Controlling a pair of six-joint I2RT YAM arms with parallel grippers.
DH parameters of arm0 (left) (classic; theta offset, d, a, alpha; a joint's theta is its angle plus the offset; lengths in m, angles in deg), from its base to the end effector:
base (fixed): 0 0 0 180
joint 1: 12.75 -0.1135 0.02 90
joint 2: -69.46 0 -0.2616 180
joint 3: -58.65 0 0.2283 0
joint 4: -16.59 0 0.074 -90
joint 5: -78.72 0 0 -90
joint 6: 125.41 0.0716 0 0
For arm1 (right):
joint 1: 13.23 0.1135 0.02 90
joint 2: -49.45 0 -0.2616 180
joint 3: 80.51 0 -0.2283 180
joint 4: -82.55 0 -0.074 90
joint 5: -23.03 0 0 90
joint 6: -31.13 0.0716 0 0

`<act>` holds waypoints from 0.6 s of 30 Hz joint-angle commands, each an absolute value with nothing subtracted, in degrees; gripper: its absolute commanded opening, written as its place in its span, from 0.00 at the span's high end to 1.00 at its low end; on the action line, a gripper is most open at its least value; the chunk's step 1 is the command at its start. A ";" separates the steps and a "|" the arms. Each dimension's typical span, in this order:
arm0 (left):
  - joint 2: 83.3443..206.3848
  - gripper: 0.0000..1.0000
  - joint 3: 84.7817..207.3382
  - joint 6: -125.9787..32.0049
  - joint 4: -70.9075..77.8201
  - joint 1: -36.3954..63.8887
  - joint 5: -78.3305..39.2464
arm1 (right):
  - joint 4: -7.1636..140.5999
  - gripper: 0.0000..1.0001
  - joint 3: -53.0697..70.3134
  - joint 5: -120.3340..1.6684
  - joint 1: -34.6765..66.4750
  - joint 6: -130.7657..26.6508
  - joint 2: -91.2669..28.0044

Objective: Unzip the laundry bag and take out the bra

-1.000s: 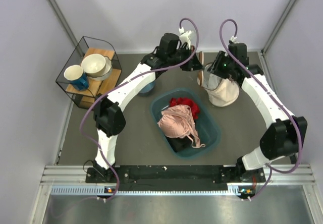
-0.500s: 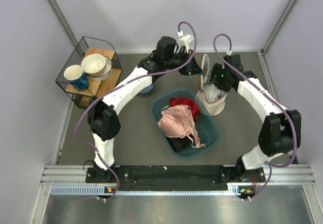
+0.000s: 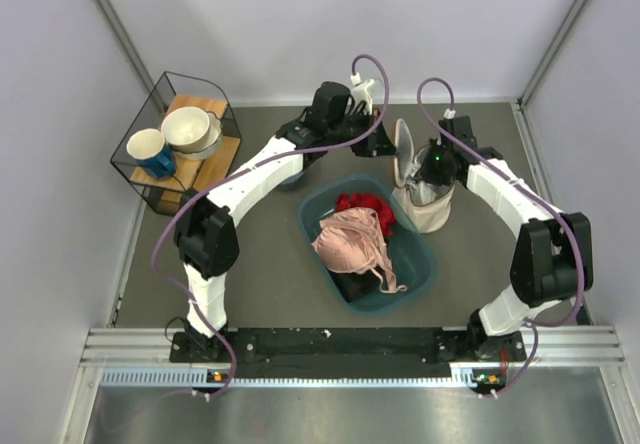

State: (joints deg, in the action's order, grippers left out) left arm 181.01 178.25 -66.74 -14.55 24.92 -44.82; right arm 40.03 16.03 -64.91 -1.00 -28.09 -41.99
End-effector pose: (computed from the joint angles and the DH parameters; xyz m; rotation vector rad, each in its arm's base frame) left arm 0.3440 -0.3155 0.3364 0.5392 2.0953 -1.3211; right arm 0.3369 0.0757 0.2310 0.3851 2.4579 0.3691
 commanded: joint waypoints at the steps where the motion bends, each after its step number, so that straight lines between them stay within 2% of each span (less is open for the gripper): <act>1: 178.18 1.00 179.18 -67.22 -9.11 23.99 -47.67 | 37.78 1.00 16.32 -70.05 -1.54 -29.95 -35.64; 2: 178.18 1.00 179.10 -67.14 -9.11 23.90 -47.58 | 37.70 1.00 15.97 -69.79 -1.54 -30.13 -32.15; 3: 178.18 1.00 179.01 -67.14 -9.02 23.64 -47.58 | 37.17 0.95 15.01 -69.53 -1.54 -30.39 -30.81; 4: 178.18 1.00 179.01 -67.22 -8.84 23.55 -47.49 | 37.08 0.85 14.56 -69.09 -1.63 -30.57 -29.49; 5: 178.18 1.00 179.01 -67.22 -8.76 23.46 -47.58 | 36.82 0.61 14.21 -68.74 -1.54 -30.92 -27.48; 8: 178.44 1.00 179.01 -67.84 -7.70 23.37 -48.11 | 36.46 0.43 13.42 -68.56 -1.54 -31.71 -26.66; 10: 178.70 1.00 178.92 -68.80 -6.65 23.46 -48.98 | 36.73 0.39 14.47 -69.78 -1.54 -32.50 -28.41; 13: 179.50 1.00 179.18 -69.42 -6.56 23.72 -49.78 | 36.99 0.38 16.66 -70.31 -1.54 -32.51 -31.58; 16: 179.41 1.00 178.57 -69.16 -6.56 23.72 -49.69 | 38.04 0.41 19.21 -70.84 -1.54 -31.54 -32.90; 18: 179.23 1.00 178.31 -68.72 -6.82 23.72 -49.43 | 38.92 0.47 21.41 -73.55 -1.45 -31.45 -32.90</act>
